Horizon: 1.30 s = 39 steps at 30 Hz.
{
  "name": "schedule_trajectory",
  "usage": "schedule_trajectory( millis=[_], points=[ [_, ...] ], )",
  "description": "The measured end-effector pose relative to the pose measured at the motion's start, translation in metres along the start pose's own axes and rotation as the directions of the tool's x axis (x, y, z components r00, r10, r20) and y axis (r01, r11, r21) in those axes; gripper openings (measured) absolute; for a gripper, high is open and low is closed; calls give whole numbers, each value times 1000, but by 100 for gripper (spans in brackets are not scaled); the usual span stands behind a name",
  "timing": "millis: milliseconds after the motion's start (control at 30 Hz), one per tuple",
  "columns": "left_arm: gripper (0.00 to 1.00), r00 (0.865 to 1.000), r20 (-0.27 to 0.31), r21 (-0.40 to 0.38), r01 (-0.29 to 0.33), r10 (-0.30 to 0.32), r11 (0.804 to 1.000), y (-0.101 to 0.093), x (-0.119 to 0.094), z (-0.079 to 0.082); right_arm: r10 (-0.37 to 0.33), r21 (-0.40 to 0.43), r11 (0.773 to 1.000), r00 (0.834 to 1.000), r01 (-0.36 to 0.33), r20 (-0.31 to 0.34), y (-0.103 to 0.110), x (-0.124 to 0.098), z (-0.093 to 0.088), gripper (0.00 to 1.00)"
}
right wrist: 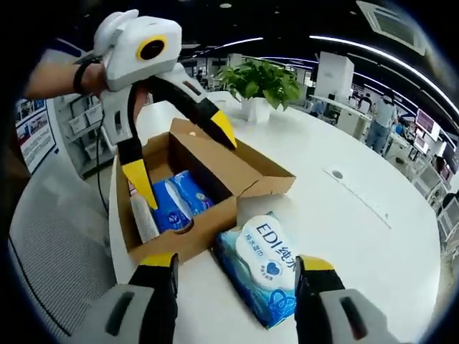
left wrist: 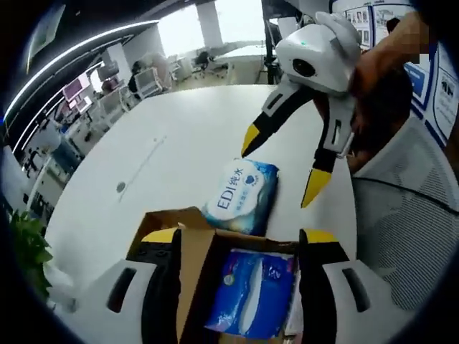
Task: Operate the shoe box by opening the lid, removing the specified soft item, and placing it in the target area until the item is outside and the box remains undamaged.
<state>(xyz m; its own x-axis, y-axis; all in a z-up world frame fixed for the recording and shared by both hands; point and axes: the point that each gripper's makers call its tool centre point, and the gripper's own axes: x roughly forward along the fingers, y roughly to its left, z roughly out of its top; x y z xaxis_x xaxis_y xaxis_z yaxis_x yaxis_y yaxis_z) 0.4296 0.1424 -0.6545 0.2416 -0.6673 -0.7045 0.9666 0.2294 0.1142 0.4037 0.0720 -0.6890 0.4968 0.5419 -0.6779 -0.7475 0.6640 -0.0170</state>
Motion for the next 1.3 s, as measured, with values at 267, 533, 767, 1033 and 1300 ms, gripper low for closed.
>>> schedule_trajectory(
  millis=[267, 533, 767, 1033, 1300],
  points=[
    [67, 998, 4, -91, -63, 64, 994, -3, -22, -23, 36, -9, 999, 999, -36, 24, 30, 4, 6, 61],
    [67, 993, 2, -178, -114, 117, 977, -10, -40, -44, 85, -40, 996, 994, -83, 61, 57, 6, 22, 60],
    [66, 988, -11, -218, -153, 154, 964, -17, -52, -63, 119, -69, 991, 991, -114, 67, 75, 9, 26, 60],
    [66, 982, -13, -265, -184, 187, 947, -18, -67, -83, 126, -16, 992, 989, -126, 75, 85, 20, 26, 59],
    [68, 983, -10, -289, -178, 183, 941, -17, -75, -102, 99, 40, 994, 989, -104, 111, 98, 19, 37, 59]
  ],
)
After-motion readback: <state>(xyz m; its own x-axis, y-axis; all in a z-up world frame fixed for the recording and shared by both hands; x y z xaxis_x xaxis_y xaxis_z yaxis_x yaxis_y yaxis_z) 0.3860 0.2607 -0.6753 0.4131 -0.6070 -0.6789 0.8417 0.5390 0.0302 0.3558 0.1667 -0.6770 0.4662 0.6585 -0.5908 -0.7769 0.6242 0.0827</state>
